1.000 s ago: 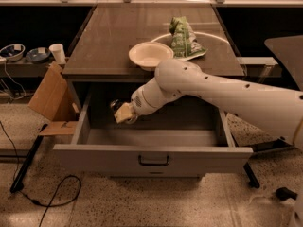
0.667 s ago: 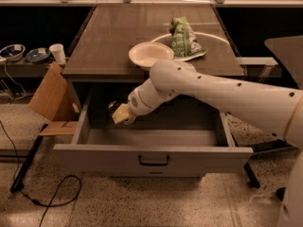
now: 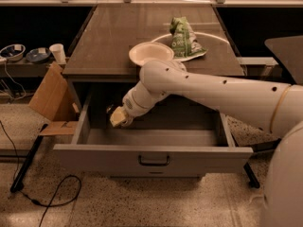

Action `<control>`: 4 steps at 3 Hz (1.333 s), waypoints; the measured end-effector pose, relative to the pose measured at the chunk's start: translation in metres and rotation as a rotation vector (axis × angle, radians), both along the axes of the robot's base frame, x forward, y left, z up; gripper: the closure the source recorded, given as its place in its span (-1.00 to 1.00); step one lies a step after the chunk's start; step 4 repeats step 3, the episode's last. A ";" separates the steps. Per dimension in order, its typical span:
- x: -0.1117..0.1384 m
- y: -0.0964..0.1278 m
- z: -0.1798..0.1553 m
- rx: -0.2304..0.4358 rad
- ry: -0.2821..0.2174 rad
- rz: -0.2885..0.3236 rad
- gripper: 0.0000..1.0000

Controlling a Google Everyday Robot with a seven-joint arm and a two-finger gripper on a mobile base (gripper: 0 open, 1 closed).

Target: Place orange can into top drawer

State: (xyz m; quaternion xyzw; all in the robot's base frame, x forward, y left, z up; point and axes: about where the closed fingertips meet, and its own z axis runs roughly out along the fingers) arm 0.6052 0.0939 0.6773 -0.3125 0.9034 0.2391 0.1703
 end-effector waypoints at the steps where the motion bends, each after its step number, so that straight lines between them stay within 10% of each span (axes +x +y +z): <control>1: 0.000 0.001 -0.006 -0.027 0.004 -0.001 -0.77; 4: -0.001 0.000 -0.009 -0.037 0.007 -0.007 -1.00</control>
Offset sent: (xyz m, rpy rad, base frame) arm 0.0014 -0.0030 -0.0101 -0.0470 0.0047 -0.0203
